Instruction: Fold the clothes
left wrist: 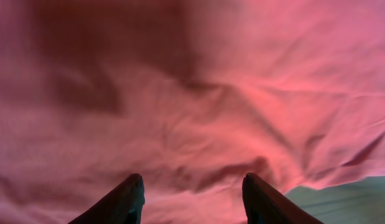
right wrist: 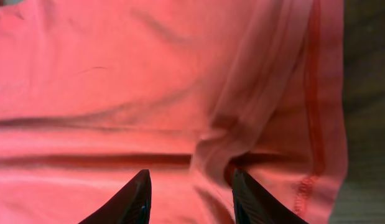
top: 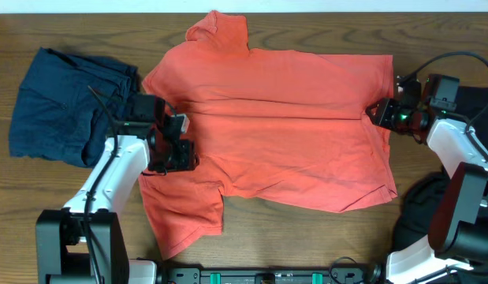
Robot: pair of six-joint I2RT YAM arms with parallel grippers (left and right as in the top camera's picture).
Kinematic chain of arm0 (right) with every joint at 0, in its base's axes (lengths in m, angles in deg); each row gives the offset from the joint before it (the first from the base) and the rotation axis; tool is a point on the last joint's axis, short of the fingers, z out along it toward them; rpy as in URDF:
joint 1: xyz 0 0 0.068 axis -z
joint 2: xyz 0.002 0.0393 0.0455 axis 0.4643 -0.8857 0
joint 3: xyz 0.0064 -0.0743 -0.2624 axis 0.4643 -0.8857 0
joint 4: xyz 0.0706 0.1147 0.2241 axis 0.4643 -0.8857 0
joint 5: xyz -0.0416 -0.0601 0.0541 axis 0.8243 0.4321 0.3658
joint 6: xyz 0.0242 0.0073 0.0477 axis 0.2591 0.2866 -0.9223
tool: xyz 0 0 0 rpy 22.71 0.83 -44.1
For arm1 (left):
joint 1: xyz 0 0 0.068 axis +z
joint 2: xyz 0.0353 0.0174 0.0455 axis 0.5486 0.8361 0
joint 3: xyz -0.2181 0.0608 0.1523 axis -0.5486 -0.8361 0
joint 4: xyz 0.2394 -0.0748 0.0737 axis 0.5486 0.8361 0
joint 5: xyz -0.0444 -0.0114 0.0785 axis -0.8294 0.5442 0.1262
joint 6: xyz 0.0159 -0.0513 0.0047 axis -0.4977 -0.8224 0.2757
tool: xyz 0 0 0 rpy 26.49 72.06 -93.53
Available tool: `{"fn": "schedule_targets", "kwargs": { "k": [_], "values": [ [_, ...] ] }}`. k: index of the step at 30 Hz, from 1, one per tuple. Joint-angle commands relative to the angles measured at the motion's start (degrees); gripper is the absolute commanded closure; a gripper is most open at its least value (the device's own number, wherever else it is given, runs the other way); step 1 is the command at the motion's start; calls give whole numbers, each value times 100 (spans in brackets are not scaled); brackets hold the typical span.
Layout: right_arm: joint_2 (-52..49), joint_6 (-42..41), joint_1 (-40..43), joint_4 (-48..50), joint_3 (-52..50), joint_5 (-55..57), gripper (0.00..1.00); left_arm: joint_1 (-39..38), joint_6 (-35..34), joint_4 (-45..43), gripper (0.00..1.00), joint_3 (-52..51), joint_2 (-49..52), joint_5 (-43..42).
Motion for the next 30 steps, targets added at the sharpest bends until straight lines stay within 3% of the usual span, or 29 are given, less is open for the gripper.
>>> {"fn": "schedule_targets", "kwargs": {
  "k": [1,5,16,28,30],
  "values": [
    [-188,-105,-85,20,83,431,60,-9,52,15,48,-157,26,275],
    [-284,-107,-92,24,83,422,62,-9,52,-33,48,-173,26,275],
    [-332,-197,-92,-7,81,385,98,-9,48,-186,48,-170,26,275],
    [-22,-518,769,-76,90,315,99,-9,50,-210,47,-173,26,275],
    [-22,-514,846,-157,90,326,89,-9,48,-232,48,-170,26,275]
  ]
}}
